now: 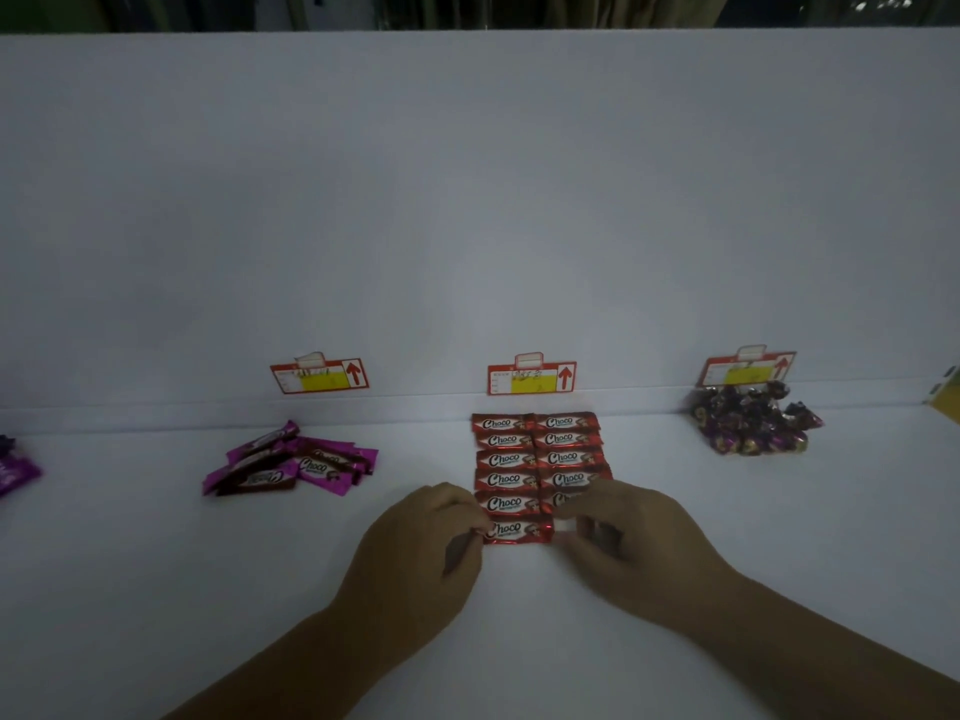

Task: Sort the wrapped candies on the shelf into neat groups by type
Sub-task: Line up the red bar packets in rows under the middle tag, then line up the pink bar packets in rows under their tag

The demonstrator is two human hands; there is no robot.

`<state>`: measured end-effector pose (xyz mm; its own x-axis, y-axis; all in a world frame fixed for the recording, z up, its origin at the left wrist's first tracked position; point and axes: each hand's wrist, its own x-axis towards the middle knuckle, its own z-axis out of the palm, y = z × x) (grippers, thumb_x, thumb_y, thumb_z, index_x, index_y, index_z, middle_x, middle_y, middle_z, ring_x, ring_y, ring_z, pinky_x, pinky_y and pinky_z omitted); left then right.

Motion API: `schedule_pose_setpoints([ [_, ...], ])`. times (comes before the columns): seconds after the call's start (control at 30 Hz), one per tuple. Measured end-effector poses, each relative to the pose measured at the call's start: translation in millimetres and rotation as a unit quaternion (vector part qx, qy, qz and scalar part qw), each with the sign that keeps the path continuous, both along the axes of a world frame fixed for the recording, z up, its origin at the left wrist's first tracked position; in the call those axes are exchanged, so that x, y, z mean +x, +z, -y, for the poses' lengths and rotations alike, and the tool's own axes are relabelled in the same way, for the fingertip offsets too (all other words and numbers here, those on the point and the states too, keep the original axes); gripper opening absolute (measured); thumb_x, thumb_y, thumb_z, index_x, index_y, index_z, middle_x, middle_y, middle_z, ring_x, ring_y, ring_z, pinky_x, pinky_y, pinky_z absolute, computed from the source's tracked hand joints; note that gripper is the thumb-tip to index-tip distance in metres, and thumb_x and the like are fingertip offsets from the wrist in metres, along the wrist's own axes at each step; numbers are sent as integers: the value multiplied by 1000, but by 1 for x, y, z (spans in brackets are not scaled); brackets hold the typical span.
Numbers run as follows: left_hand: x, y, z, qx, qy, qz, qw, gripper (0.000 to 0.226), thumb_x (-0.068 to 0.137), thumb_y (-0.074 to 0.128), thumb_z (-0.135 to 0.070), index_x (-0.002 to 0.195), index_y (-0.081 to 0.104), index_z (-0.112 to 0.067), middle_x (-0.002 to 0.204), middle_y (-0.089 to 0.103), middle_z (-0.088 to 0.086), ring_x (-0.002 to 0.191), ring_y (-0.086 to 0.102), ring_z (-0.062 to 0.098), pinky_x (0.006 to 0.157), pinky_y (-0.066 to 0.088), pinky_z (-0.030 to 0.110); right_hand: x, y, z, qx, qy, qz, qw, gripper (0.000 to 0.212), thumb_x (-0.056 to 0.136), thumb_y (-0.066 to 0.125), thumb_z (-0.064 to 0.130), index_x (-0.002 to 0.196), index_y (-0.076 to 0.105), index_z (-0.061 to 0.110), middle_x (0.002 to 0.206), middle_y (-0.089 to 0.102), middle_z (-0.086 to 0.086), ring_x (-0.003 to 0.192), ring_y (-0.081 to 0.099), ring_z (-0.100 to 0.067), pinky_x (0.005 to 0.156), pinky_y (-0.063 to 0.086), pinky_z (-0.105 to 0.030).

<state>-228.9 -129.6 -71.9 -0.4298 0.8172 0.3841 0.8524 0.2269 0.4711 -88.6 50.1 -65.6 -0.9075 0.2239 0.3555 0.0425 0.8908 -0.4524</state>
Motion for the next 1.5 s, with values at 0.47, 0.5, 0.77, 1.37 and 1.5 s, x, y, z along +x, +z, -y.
schedule_pose_setpoints([
  [0.47, -19, 8, 40, -122, 142, -35, 982, 51, 94, 40, -46, 142, 28, -35, 151, 25, -13, 138, 17, 5, 108, 3, 18, -46, 36, 45, 117, 183, 53, 975, 41, 90, 42, 50, 127, 48, 34, 128, 49, 15, 113, 47, -5, 97, 30, -17],
  [0.5, -26, 11, 52, -144, 157, -65, 975, 52, 94, 39, -48, 143, 27, -35, 153, 21, -11, 141, 13, 7, 109, 2, 22, -54, 37, 52, 129, 191, 55, 971, 44, 91, 42, 49, 131, 44, 33, 133, 44, 13, 117, 44, -7, 100, 30, -20],
  [0.77, -89, 22, 109, -133, 167, -108, 971, 37, 94, 47, -37, 129, 51, -25, 140, 44, -5, 131, 33, 11, 106, 19, 19, -96, 18, 90, 150, 181, 87, 968, 48, 91, 45, 43, 136, 39, 27, 139, 38, 6, 122, 37, -13, 100, 31, -26],
  [1.37, -198, 18, 111, -185, -73, -32, 980, 43, 96, 42, -33, 138, 41, -20, 142, 42, 0, 128, 39, 18, 107, 32, 30, -173, -5, 150, 121, -3, 144, 982, 54, 97, 32, 47, 145, 28, 22, 150, 31, 0, 133, 25, -13, 101, 14, -14],
  [1.5, -193, 16, 127, -186, -123, -56, 973, 46, 98, 37, -32, 143, 31, -28, 147, 33, -3, 131, 30, 12, 106, 26, 24, -142, 2, 154, 99, 28, 172, 980, 48, 96, 35, 45, 142, 34, 31, 151, 30, 7, 137, 23, -5, 106, 13, -15],
])
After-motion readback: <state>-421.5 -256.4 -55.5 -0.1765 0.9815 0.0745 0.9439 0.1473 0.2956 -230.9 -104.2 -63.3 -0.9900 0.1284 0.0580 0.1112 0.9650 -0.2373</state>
